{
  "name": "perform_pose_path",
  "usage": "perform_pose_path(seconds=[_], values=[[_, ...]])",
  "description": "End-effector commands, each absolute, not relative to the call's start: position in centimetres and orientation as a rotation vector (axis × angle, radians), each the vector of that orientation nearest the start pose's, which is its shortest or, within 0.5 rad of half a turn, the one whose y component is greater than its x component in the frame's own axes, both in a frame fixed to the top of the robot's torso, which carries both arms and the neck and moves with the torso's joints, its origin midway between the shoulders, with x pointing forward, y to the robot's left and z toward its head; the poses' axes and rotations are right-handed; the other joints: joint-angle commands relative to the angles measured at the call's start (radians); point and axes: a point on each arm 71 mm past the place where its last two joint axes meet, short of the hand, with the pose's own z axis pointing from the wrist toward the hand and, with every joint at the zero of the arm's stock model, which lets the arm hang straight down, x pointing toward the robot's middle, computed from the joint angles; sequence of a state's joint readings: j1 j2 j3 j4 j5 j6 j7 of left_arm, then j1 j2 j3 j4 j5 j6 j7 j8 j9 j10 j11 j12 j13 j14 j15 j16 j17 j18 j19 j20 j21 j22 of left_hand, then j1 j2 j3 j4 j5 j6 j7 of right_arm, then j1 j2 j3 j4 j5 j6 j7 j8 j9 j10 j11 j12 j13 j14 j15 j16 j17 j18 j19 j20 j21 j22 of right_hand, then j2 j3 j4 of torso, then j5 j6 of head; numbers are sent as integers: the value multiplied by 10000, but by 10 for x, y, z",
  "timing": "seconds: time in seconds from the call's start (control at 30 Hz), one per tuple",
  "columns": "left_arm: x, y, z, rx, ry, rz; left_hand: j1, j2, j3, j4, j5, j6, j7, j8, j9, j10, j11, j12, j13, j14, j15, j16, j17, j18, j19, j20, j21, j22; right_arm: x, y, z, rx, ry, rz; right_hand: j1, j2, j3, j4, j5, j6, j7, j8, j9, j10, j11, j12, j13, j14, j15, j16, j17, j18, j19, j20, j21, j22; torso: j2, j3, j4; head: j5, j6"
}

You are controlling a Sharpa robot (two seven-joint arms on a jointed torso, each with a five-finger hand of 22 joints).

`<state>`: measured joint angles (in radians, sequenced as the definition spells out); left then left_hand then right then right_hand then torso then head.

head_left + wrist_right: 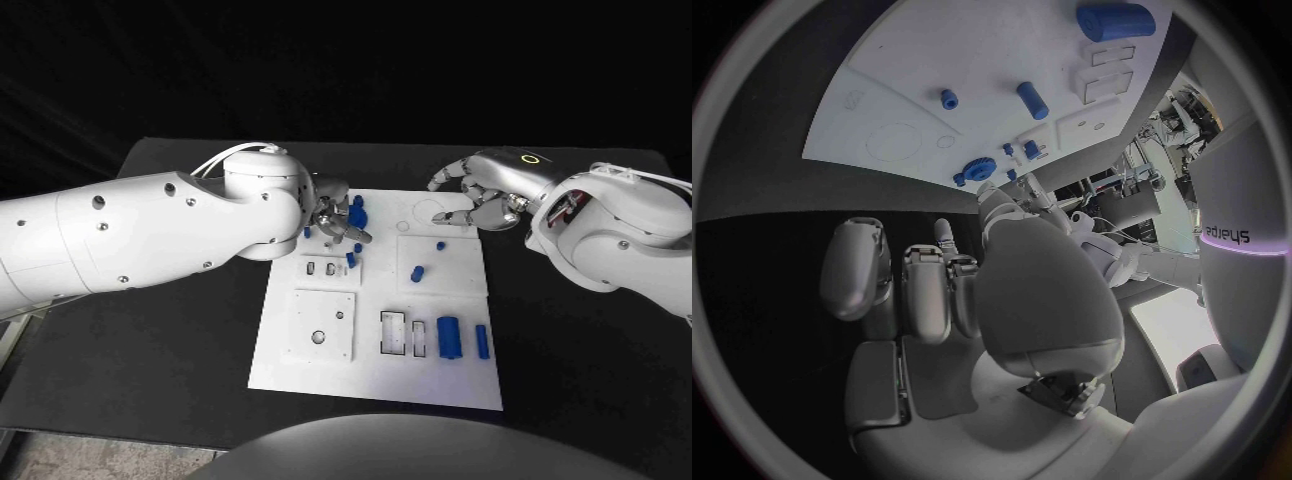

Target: Assemble the parts on the task board

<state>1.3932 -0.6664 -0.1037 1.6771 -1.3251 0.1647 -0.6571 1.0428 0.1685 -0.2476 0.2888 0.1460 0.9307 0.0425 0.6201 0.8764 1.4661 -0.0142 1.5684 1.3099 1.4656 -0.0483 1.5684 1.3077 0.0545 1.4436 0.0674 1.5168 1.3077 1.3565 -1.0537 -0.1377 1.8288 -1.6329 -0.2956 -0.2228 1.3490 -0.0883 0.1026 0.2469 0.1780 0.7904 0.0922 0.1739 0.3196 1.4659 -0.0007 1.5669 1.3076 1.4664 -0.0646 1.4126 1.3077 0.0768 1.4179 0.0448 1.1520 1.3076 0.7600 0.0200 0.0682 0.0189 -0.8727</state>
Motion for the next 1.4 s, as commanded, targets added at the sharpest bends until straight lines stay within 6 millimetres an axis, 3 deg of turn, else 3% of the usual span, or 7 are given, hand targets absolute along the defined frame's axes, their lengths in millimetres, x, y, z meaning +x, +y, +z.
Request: perform_pose_path(seconds=[0.03,0.13,0.33,0.6,0.77,1.07,1.4], values=[[461,98,-147,3258,21036,-2843,260,-12,59,-48,254,-51,-50,-30,206,1047,-58,24,2609,1052,-95,24,2631,-181,-8,-113,-61,1318,434,-212,-129,-3506,15730,5338,72,61,-5,-60,43,0,-45,4,-13,1049,-45,38,2632,587,-38,-23,610,99,-71,-10,-21,1149,-19,-21,16,-5,1],[461,97,-150,3284,21087,-2801,473,-30,126,-73,516,-74,-60,-138,387,1047,-72,24,2609,1052,-109,24,2631,-177,-24,-128,-81,1307,434,-213,-130,-3502,15745,5332,75,77,-3,-64,72,-7,-44,-2,-22,1049,-46,38,2632,588,-40,-17,617,99,-70,-12,-23,1152,-23,-27,13,-12,1],[460,93,-157,3377,21197,-2844,602,-34,173,-78,666,-16,-80,-181,514,1047,-84,24,2609,1052,-119,24,2631,-168,-54,-137,-104,1281,434,-212,-130,-3499,15747,5357,70,105,1,-62,112,-10,-41,-6,-31,1049,-46,38,2632,589,-41,-16,618,100,-71,-14,-29,1153,0,-43,-5,-6,1],[460,93,-164,3319,21337,-2810,697,-10,225,-46,872,112,-120,-210,692,1047,-116,24,2609,1052,-145,24,2631,-150,-114,-157,-147,1227,435,-213,-131,-3456,15819,5322,50,139,-2,-53,169,-23,-30,-18,-48,1049,-42,38,2632,590,-40,-12,622,99,-69,-16,-34,1158,-30,-16,8,4,1],[459,92,-169,3314,21453,-2821,703,3,234,-29,910,180,-137,-220,742,1047,-129,24,2609,1052,-155,24,2631,-149,-116,-165,-153,1227,435,-213,-132,-3462,15835,5300,44,146,-3,-50,179,-27,-24,-21,-52,1049,-39,38,2632,591,-40,-7,627,99,-68,-16,-34,1159,-25,-32,0,-10,1],[459,94,-174,3244,21552,-2825,710,5,238,-20,932,409,-196,-281,813,1047,-177,24,2609,1052,-195,24,2631,-156,-83,-197,-149,1261,436,-214,-133,-3463,15894,5247,37,160,-3,-46,198,-26,-16,-23,-57,1049,-35,38,2632,592,-38,-7,628,99,-68,-16,-38,1160,-35,-30,1,-66,1],[458,97,-176,3219,21666,-2753,673,-4,215,-4,832,596,-244,-288,938,1047,-222,24,2609,1052,-235,24,2631,-146,-110,-234,-174,1233,436,-215,-134,-3445,16000,5155,29,179,-2,-41,219,-21,-11,-22,-61,1049,-30,38,2632,592,-36,-6,628,99,-68,-16,-42,1161,-42,-38,9,-32,1]])
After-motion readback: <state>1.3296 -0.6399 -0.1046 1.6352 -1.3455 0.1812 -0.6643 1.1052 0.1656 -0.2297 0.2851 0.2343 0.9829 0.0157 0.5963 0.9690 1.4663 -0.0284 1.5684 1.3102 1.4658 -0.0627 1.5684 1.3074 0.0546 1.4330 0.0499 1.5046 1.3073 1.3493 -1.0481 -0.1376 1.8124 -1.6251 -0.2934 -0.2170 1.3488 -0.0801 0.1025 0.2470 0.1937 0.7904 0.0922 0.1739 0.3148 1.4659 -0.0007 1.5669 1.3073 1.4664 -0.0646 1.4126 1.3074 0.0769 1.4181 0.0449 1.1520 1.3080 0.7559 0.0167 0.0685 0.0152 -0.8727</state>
